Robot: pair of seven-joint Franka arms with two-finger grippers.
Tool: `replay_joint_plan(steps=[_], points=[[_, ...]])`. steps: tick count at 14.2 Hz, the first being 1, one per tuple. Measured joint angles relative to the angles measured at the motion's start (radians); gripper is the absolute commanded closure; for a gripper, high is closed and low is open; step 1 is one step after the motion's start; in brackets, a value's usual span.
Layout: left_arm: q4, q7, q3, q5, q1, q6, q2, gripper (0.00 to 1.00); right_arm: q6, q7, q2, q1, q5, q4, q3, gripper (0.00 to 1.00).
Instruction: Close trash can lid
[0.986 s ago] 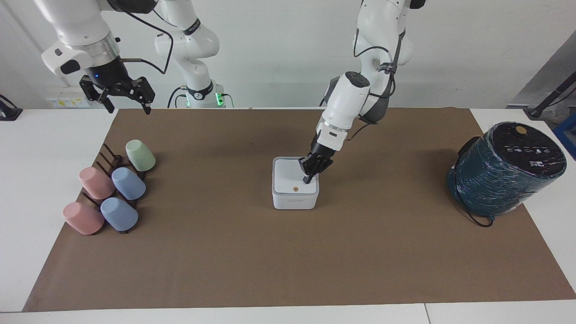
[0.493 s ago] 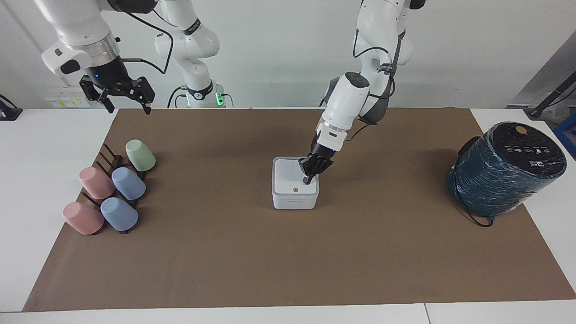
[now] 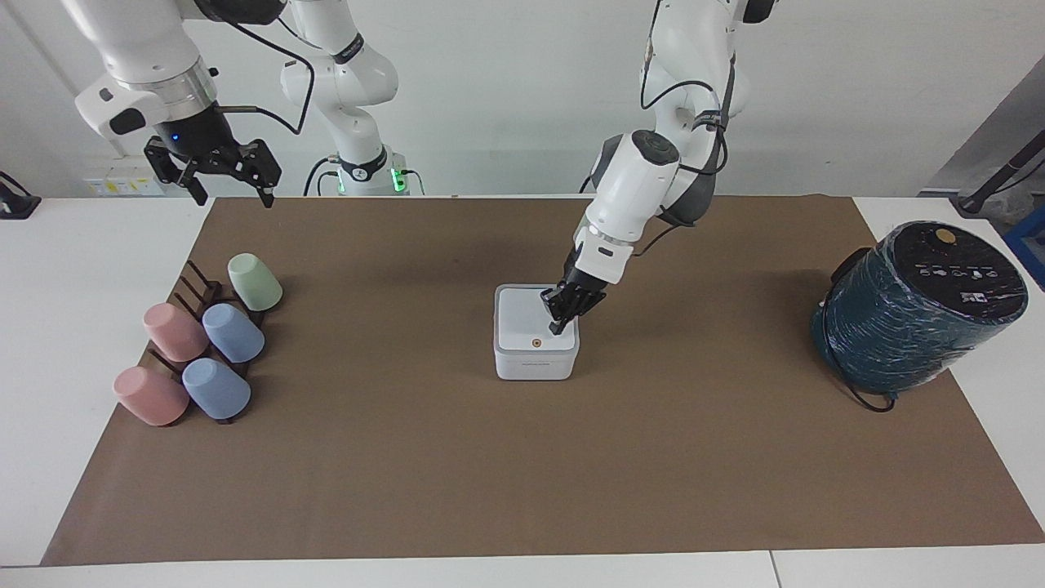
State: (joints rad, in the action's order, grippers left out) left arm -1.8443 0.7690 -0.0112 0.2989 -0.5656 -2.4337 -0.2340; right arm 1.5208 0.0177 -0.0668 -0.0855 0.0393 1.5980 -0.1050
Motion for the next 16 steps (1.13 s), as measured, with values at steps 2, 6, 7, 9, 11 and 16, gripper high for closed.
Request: replay_joint_plan(steps=[2, 6, 7, 9, 11, 16], points=[[0.062, -0.004, -0.006, -0.001, 0.036, 0.124, 0.007, 1.0, 0.0, 0.0, 0.0, 0.0, 0.0, 0.0, 0.0, 0.0], [0.22, -0.064, -0.011, -0.044, 0.132, 0.412, 0.025, 1.0, 0.0, 0.0, 0.0, 0.0, 0.0, 0.0, 0.0, 0.0], [0.245, -0.098, -0.012, -0.048, 0.158, 0.463, 0.029, 1.0, 0.0, 0.0, 0.0, 0.0, 0.0, 0.0, 0.0, 0.0], [0.266, -0.207, -0.014, -0.053, 0.213, 0.546, 0.047, 1.0, 0.0, 0.0, 0.0, 0.0, 0.0, 0.0, 0.0, 0.0], [0.27, -0.32, -0.015, -0.078, 0.263, 0.616, 0.076, 1.0, 0.0, 0.0, 0.0, 0.0, 0.0, 0.0, 0.0, 0.0], [0.27, -0.552, -0.016, -0.197, 0.354, 0.785, 0.162, 1.0, 0.0, 0.0, 0.0, 0.0, 0.0, 0.0, 0.0, 0.0]])
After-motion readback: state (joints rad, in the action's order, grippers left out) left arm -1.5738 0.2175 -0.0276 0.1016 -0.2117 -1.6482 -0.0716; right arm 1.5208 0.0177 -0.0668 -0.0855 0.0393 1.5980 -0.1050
